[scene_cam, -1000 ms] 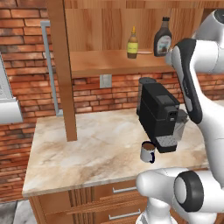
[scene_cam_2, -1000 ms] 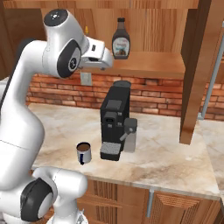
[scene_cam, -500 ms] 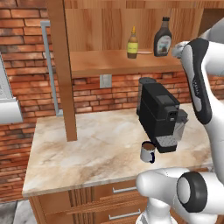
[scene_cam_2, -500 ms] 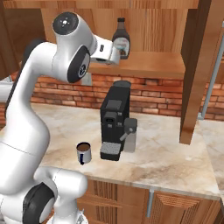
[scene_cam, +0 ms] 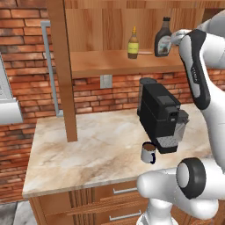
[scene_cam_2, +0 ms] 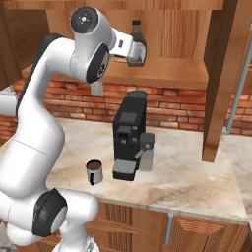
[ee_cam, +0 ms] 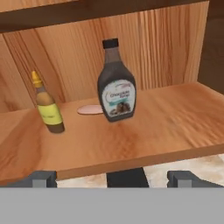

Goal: Pick the syrup bottle and honey bottle from the cabinet and place them next to the mug.

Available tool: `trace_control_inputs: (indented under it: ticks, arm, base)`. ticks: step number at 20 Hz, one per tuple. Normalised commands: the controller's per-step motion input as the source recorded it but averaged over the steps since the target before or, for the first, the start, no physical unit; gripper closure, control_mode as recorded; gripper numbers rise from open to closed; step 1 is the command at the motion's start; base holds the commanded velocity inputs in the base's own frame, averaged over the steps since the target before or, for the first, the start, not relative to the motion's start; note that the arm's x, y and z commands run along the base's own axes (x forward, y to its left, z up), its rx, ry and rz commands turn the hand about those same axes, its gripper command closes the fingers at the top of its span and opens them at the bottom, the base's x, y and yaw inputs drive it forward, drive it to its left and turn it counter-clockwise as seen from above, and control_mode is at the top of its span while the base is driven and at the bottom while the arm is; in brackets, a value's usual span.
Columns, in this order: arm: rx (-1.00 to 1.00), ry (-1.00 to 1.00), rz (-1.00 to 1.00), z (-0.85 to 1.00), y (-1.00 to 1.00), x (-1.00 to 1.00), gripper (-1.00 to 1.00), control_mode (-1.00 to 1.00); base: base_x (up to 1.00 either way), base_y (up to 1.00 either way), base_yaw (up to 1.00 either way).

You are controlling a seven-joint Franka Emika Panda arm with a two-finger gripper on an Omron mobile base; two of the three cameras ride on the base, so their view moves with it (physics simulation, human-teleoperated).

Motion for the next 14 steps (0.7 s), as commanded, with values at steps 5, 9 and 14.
trace_control_inputs:
  ticks: [5, 9, 14]
  arm:
    - [0.00, 0.00, 0.00, 0.06, 0.00, 0.64, -1.00, -1.00]
    - [0.00, 0.00, 0.00, 0.00, 0.00, 0.58, -1.00, -1.00]
    - [0.00, 0.00, 0.00, 0.00, 0.00, 0.48, -1.00, -1.00]
  base:
    - [0.00, 0.00, 0.00]
    - [0.00, 0.00, 0.00]
    - [0.00, 0.00, 0.00]
